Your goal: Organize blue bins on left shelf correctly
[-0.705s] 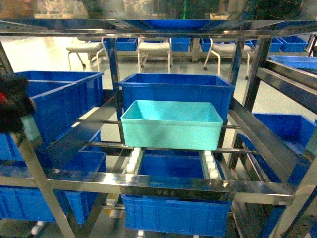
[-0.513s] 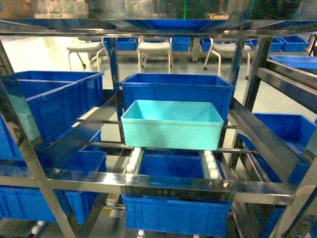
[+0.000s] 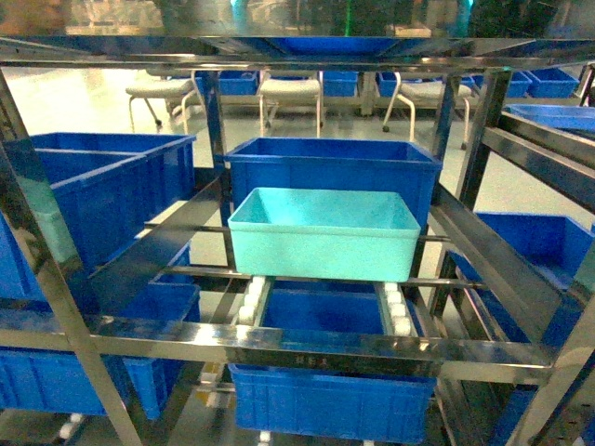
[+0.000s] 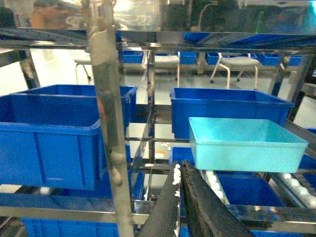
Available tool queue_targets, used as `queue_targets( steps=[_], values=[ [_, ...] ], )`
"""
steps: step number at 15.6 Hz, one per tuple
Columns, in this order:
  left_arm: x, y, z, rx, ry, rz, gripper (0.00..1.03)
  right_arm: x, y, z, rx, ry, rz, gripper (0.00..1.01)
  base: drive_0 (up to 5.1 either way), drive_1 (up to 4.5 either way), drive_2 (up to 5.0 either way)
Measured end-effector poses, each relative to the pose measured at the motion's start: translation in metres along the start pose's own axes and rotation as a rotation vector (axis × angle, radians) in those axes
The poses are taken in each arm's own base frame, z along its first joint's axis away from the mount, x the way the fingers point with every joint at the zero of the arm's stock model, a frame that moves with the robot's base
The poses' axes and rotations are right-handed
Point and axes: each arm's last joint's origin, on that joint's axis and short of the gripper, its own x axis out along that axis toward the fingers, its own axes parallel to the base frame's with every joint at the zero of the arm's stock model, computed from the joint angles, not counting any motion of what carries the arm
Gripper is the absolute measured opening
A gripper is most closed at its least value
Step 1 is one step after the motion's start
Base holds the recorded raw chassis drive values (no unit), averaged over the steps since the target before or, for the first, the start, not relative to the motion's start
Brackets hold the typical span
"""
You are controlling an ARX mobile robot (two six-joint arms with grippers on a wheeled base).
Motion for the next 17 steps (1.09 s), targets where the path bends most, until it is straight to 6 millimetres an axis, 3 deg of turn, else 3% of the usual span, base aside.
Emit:
queue_targets(
  steps=[8, 17],
  values=[
    [-0.025, -0.001, 0.007, 0.0, -0.02, -0.012, 0.02, -0.027, 0.0, 0.009, 0.0, -0.034, 0.0, 0.02, 0.0, 0.0, 0.0],
    [-0.033, -0.001, 0.007, 0.0, -0.021, -0.013, 0.02, -0.035, 0.0, 0.009, 0.0, -0.037, 0.0, 0.02, 0.0, 0.0, 0.0]
  ],
)
